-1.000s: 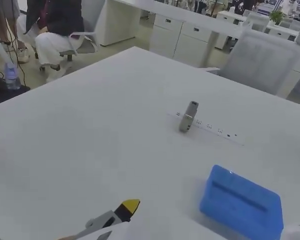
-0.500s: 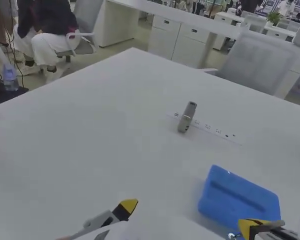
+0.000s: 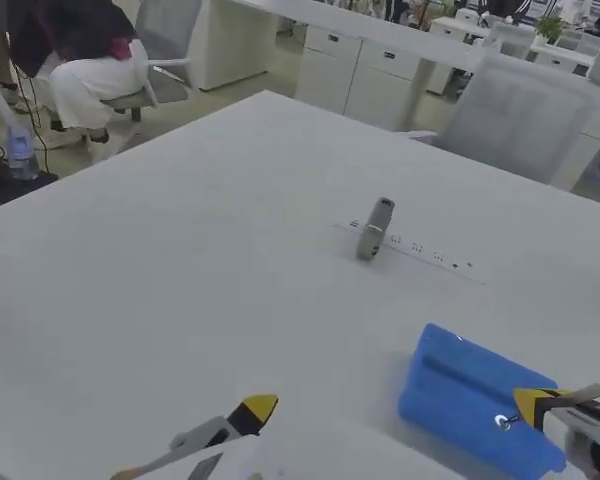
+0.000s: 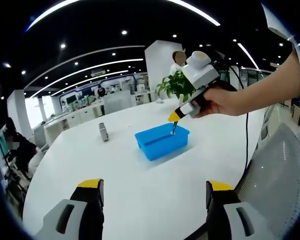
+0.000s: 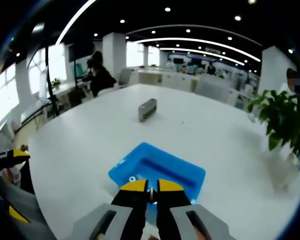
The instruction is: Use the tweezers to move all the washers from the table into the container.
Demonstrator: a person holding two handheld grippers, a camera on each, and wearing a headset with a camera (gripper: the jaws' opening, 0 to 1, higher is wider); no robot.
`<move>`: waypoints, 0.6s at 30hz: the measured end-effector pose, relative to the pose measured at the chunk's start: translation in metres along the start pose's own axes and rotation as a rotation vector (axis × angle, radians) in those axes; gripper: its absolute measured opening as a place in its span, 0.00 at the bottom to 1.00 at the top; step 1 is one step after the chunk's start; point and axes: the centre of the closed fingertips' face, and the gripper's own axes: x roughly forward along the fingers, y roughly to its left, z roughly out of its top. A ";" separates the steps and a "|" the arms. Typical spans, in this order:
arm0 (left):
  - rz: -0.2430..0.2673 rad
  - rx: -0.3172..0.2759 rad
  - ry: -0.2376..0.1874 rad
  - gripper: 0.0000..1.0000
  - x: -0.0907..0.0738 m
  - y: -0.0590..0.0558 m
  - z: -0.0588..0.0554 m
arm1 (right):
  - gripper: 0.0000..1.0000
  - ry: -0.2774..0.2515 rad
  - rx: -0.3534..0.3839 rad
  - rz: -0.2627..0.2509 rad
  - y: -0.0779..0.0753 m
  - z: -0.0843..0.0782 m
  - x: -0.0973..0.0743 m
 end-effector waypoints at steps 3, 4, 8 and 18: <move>0.001 0.001 0.005 0.86 0.000 0.000 -0.001 | 0.02 0.026 -0.007 -0.016 -0.009 -0.008 0.010; 0.002 0.003 0.007 0.86 0.001 0.000 -0.001 | 0.02 0.041 -0.010 -0.018 -0.012 -0.011 0.016; 0.007 0.005 0.014 0.85 0.001 0.001 -0.002 | 0.02 0.077 0.019 -0.021 -0.025 -0.022 0.031; 0.021 0.013 0.046 0.83 0.003 0.004 -0.008 | 0.03 0.151 0.021 -0.004 -0.023 -0.044 0.049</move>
